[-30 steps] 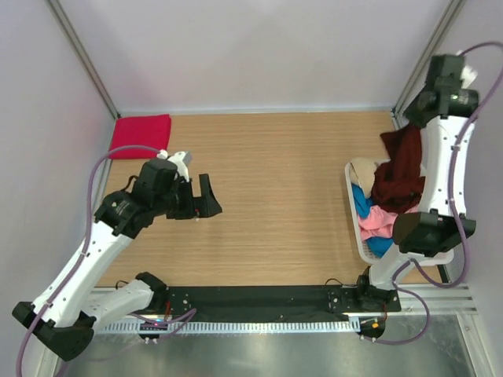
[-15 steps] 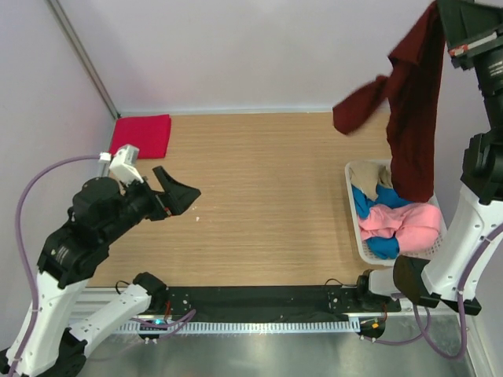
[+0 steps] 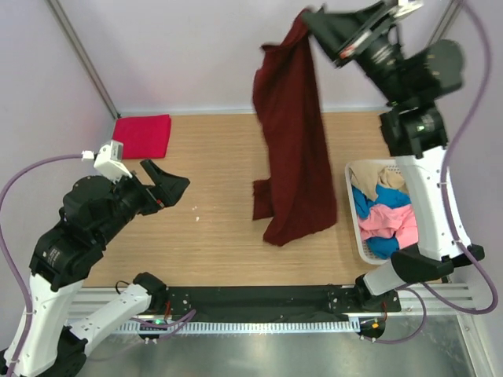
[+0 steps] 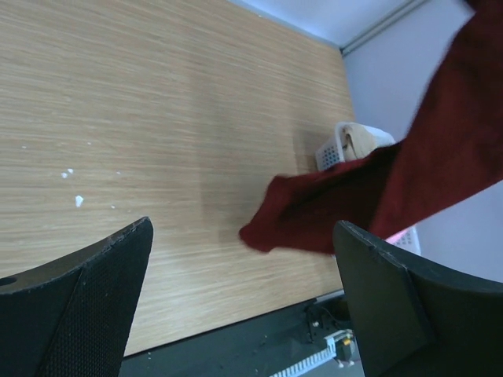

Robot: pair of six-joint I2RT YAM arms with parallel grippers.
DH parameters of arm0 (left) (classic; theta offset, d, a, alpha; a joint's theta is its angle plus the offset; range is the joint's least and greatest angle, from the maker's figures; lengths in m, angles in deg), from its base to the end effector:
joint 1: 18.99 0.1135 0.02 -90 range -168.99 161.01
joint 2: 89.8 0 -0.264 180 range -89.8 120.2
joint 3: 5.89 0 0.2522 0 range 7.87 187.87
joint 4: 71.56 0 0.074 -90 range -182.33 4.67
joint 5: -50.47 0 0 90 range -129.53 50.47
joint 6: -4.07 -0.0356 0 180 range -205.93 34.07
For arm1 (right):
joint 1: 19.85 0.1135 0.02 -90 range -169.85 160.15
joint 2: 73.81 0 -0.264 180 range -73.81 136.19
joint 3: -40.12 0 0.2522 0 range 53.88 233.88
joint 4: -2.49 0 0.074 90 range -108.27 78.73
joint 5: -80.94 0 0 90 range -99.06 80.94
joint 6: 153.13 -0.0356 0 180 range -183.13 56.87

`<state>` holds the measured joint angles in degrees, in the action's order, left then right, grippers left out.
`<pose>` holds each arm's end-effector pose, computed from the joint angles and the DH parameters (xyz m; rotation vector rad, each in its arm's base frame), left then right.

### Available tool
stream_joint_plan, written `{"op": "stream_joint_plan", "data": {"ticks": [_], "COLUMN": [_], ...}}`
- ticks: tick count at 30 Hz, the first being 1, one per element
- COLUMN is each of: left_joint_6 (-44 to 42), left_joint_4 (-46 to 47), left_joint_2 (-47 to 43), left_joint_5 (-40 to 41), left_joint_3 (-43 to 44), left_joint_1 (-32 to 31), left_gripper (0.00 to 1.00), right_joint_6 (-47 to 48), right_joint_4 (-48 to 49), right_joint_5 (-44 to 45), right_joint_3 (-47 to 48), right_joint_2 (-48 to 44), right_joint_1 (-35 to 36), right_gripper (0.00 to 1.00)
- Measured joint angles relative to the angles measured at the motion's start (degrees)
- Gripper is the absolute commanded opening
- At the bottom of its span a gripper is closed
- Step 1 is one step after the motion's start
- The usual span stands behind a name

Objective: Fold and stack the t-shirts
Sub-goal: Move the tshirt to the center of the board, then flatten the tshirt out

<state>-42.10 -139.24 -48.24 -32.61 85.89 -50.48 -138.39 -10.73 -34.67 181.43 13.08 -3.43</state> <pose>0.0774 -0.0424 0.4496 -0.2954 1.9280 -0.7803 0.2184 0.0804 0.6521 0.0522 1.0639 1.6569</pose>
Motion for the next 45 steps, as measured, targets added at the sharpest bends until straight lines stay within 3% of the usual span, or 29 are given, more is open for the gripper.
{"op": "stream_joint_plan", "data": {"ticks": [5,8,9,12,16,21,25,31,39,41,43,44,45], "left_joint_6": [-0.76,-0.31,0.00,1.05,2.05,2.78,2.93,2.93,2.21,2.01,1.84,1.36,1.22], "left_joint_4": [-2.03,-2.89,-3.02,-3.93,-5.88,-7.21,-7.13,-5.95,-3.61,-2.91,-2.05,-1.66,-1.40], "left_joint_2": [2.29,1.95,1.68,1.57,3.80,10.01,18.16,32.13,44.57,47.43,50.03,50.88,51.34], "left_joint_5": [3.56,4.44,4.48,4.48,4.46,2.51,-0.55,-2.58,-2.99,-3.30,-3.74,-4.04,-4.11], "left_joint_3": [1.33,0.09,-0.66,-2.45,-2.97,-5.25,-8.66,-13.44,-13.33,-13.31,-13.31,-13.31,-13.31], "left_joint_1": [0.02,0.02,0.02,0.02,0.02,0.04,0.04,0.04,0.04,0.11,0.17,0.24,0.28], "left_gripper": [0.97,0.97,0.97,0.98,1.00,1.00,1.00,1.00,0.98,0.92,0.69,0.52,0.44], "right_joint_6": [7.02,11.10,12.59,16.52,24.68,36.85,42.51,41.55,40.26,40.00,39.76,39.58,39.45], "right_joint_4": [-8.96,-12.68,-13.46,-18.05,-29.05,-42.14,-45.53,-43.17,-36.63,-35.19,-33.86,-33.05,-32.35], "right_joint_5": [0.39,2.73,3.34,3.80,4.59,13.27,18.38,16.87,14.93,14.95,14.86,14.78,14.75], "right_joint_3": [-21.35,-36.37,-40.57,-47.63,-49.20,-44.13,-51.21,-69.64,-73.48,-73.48,-73.48,-73.48,-73.48], "right_joint_2": [-4.87,-6.27,-5.75,-1.84,2.40,1.79,-2.71,-5.84,-2.91,-1.55,-0.13,0.61,1.33], "right_joint_1": [8.17,13.55,16.39,24.39,28.37,23.32,21.99,22.12,22.12,22.10,21.94,21.81,21.64], "right_gripper": [0.01,0.20,0.38,0.65,0.79,0.80,0.77,0.81,0.73,0.69,0.63,0.58,0.52]}}
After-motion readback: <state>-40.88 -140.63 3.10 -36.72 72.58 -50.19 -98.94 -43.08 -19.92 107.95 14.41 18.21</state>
